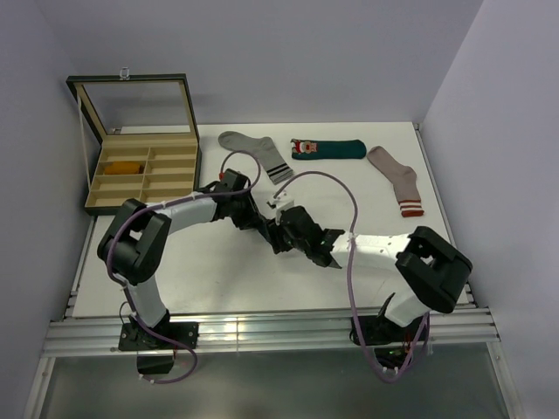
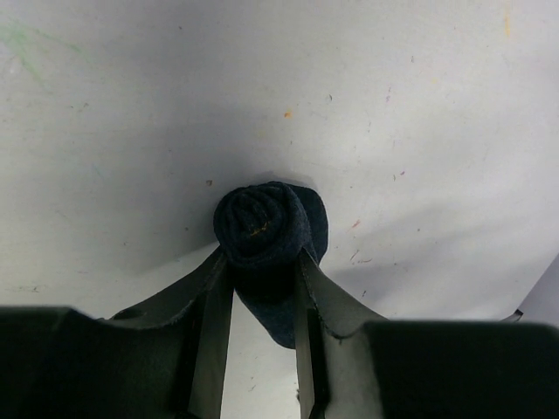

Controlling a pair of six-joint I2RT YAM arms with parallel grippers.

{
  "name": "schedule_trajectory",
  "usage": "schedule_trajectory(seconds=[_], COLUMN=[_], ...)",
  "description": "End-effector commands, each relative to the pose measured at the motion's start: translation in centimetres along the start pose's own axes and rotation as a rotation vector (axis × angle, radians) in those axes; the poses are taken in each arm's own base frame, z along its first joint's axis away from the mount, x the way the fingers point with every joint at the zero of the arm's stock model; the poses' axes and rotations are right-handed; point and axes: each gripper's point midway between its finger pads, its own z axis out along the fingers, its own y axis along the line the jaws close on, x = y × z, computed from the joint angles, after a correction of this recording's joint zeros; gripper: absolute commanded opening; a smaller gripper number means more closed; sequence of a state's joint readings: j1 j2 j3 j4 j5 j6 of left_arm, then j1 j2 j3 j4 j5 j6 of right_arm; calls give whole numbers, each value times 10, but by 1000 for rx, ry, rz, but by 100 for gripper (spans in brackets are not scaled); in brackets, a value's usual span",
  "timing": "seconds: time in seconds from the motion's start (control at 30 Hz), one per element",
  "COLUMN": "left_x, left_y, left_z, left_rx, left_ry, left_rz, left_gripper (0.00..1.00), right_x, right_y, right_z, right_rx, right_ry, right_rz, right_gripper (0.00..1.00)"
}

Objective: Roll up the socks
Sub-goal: Roll the sock at the center of the board.

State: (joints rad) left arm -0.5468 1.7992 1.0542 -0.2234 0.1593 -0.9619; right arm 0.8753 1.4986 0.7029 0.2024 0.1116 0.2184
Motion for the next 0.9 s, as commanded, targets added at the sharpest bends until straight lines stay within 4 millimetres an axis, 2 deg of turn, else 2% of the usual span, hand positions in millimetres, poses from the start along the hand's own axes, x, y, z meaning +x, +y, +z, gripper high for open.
schedule_trajectory(seconds=[0.0,0.03,0.1,0.33,0.47,0.63,0.8,0.83,0.87], left_x=[8,8,7,12,13,13,15,15,14], left_y=[48,50,49,49,49,48,44,42,41], left_z=[6,5,4,6,7,7,7,7,7], left_rx=[-205,-217,-216,-220,-220,-218,-202,-194,-192], left_ry=[27,27,31,57,65,68,82,86,84], left_rz=[68,72,82,97,100,107,112,113,113], left_gripper=[20,20,21,21,21,21,21,22,22], right_x=[-22,-26,-23,-30,-26,-6,15,19,22], right_y=[-8,1,1,23,24,18,4,4,4], right_z=[7,8,13,22,31,43,50,51,51], right_rx=[136,141,182,214,237,277,342,342,337], right_ry=[-78,-91,-81,-103,-85,-25,46,52,63], right_rz=[-120,-144,-193,-293,-314,-369,-402,-369,-363], right_gripper=[59,59,59,59,59,59,49,45,38])
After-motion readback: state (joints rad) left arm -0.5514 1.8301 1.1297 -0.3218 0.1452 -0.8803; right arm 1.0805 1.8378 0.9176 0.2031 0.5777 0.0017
